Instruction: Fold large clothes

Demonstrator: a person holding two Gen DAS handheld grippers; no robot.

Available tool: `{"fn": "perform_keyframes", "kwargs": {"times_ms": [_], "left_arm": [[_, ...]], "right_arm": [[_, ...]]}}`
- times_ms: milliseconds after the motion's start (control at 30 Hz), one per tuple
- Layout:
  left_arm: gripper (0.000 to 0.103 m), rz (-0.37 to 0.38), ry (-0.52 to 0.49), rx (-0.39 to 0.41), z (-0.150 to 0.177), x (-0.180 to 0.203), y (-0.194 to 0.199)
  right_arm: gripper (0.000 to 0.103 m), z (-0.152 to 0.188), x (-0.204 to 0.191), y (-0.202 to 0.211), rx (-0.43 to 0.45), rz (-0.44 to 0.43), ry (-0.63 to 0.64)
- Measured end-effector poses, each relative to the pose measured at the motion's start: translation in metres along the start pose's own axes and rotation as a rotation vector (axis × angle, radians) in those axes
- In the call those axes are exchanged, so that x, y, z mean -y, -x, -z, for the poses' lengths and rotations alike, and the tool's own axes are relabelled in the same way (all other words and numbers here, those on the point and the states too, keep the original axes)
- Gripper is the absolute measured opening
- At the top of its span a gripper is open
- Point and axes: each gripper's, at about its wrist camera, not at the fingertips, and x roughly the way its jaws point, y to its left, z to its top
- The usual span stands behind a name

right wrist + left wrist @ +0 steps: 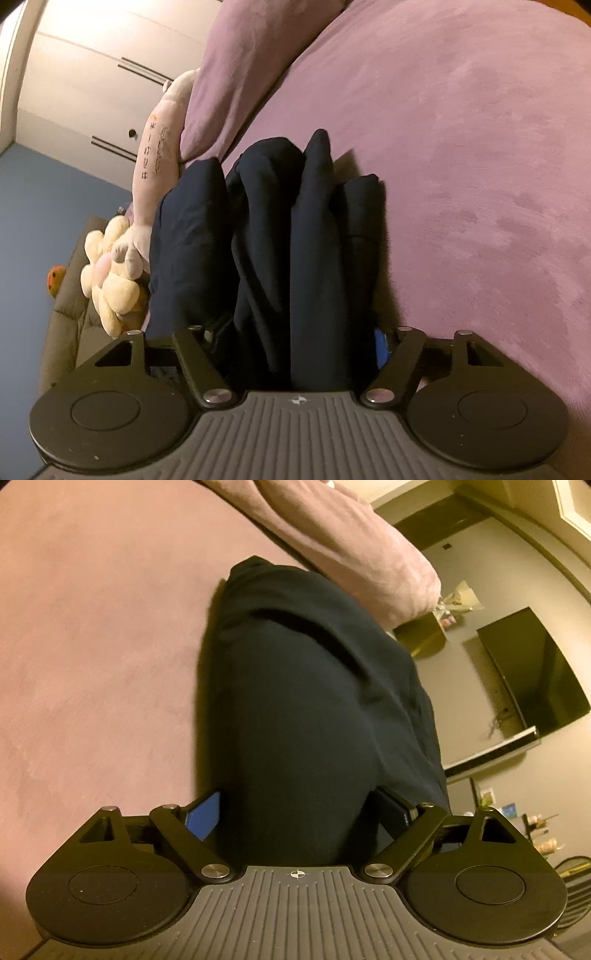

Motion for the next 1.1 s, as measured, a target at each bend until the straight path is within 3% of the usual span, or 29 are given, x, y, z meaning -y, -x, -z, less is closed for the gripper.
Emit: {"fn": "perform_keyframes", "kwargs": {"times_ms": [133, 267, 367, 467, 700, 767, 800, 933, 1100], "left_arm": [[0.075, -0.035, -0.045, 0.013, -0.003, 0.012, 0.003], [0.062, -0.054, -0.086, 0.036, -0.003, 0.026, 0.017], [0.06, -0.067, -0.109, 0.062, -0.011, 0.035, 0.031], [0.06, -0.117, -0.179, 0.137, -0.02, 0.04, 0.051], [0.061, -0.331, -0.194, 0.283, -0.046, 0.011, 0.109], [0.062, -0.388, -0.16, 0.273, -0.046, -0.005, 0.115], [0.062, -0.408, -0.129, 0.251, -0.045, -0.014, 0.115], [0.062, -0.444, -0.114, 0.277, -0.03, -0.027, 0.124], [0.063, -0.452, -0.205, 0.35, 0.008, -0.008, 0.158]], "right_arm": [[0.054, 0.0, -0.013, 0.002, 0.007, 0.009, 0.046], [0.049, 0.003, -0.032, 0.007, 0.029, 0.024, 0.093], [0.046, 0.0, -0.05, -0.002, 0.024, 0.007, 0.115], [0.044, 0.001, -0.074, -0.026, -0.007, -0.015, 0.133], [0.045, 0.021, -0.133, -0.114, -0.091, -0.046, 0.182], [0.057, 0.03, -0.144, -0.126, -0.081, 0.004, 0.218], [0.058, 0.034, -0.149, -0.126, -0.074, 0.03, 0.244], [0.062, 0.047, -0.154, -0.094, -0.03, 0.072, 0.283], [0.064, 0.084, -0.162, -0.015, 0.067, 0.019, 0.319]]}}
